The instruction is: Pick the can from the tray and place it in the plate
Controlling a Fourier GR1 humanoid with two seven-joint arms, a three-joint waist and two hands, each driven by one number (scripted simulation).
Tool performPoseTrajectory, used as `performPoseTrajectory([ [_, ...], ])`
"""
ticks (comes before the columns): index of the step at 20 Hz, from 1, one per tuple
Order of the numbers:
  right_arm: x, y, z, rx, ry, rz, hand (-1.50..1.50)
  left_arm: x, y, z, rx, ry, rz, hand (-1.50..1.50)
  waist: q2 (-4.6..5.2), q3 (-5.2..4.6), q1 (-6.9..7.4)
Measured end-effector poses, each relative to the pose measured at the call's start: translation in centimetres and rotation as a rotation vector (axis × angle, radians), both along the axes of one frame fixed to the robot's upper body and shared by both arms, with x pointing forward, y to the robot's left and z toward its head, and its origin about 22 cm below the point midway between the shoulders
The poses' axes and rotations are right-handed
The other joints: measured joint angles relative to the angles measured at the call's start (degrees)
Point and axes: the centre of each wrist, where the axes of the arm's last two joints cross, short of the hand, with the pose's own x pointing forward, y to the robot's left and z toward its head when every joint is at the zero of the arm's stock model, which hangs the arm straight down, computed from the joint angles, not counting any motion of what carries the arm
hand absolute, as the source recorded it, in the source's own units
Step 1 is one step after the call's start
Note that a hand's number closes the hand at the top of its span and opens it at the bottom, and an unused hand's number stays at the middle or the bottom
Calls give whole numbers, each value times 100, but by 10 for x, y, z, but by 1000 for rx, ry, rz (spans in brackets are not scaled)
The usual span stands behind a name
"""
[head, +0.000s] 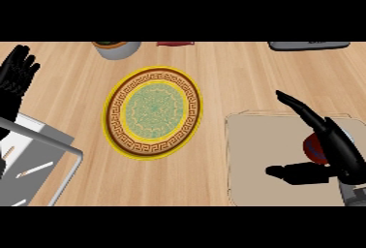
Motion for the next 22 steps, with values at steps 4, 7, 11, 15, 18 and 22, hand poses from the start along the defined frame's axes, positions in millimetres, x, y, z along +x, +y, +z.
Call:
performPoseTrajectory([
  [4, 1, -24, 25, -230, 73, -66, -150, -1, 1, -1, 1, 4, 5, 0, -15, -3, -19],
  [7, 3, -38, 43, -412, 165, -110, -150, 1, -1, 0, 1, 3, 0, 0, -8, -6, 9],
  [11, 0, -43, 56, -620, 315, -129, -150, 2, -2, 1, 1, 4, -4, 0, -3, -12, 40],
  [15, -3, -40, 65, -754, 450, -135, -150, 4, -5, 2, 2, 2, -10, 0, 9, -16, 85],
  [18, -3, -36, 72, -816, 511, -149, -150, 6, -7, 3, 2, -1, -17, 0, 21, -20, 128],
  [22, -1, -32, 77, -862, 544, -190, -150, 8, -9, 3, 3, -2, -19, 0, 28, -26, 165],
])
